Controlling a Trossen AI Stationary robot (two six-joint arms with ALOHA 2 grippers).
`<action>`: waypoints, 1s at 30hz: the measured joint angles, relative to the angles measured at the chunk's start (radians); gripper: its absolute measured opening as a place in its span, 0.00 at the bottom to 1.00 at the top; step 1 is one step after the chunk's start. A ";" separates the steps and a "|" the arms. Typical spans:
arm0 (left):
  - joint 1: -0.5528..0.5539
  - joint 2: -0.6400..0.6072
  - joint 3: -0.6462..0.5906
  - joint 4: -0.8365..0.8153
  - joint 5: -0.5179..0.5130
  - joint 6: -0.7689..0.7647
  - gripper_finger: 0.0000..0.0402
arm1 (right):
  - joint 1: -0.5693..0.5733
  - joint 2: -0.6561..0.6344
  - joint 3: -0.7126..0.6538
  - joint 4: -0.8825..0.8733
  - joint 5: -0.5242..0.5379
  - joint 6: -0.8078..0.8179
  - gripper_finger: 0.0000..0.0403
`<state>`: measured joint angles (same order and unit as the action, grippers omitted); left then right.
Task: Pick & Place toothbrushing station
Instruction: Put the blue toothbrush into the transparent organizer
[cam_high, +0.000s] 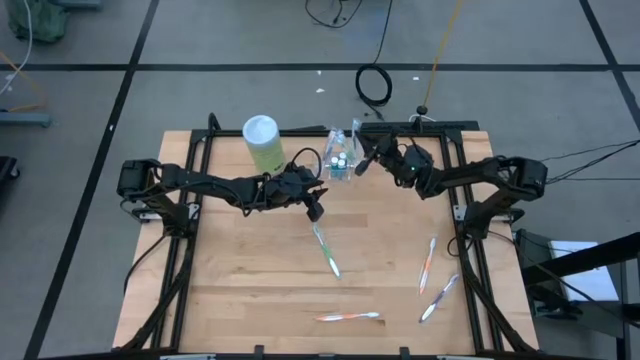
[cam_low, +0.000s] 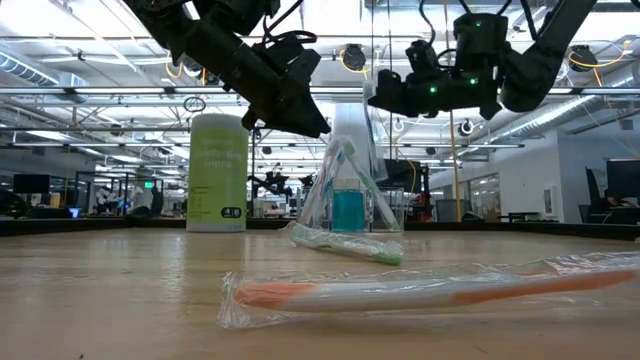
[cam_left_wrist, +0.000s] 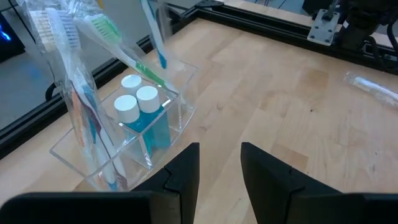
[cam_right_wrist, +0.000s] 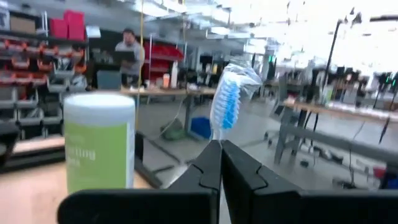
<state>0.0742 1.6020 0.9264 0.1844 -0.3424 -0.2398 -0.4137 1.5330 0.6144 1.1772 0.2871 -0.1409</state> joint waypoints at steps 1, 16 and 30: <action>0.000 0.000 0.000 0.000 0.000 0.000 0.31 | -0.002 0.000 0.000 -0.027 0.000 0.009 0.00; 0.000 0.000 0.000 0.000 0.000 0.000 0.31 | 0.003 0.000 0.000 -0.296 -0.004 0.104 0.00; -0.001 0.000 0.000 0.000 0.000 -0.003 0.31 | 0.003 -0.001 0.001 -0.455 -0.003 0.154 0.00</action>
<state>0.0734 1.6020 0.9264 0.1841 -0.3420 -0.2424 -0.4107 1.5318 0.6151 0.7218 0.2840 0.0134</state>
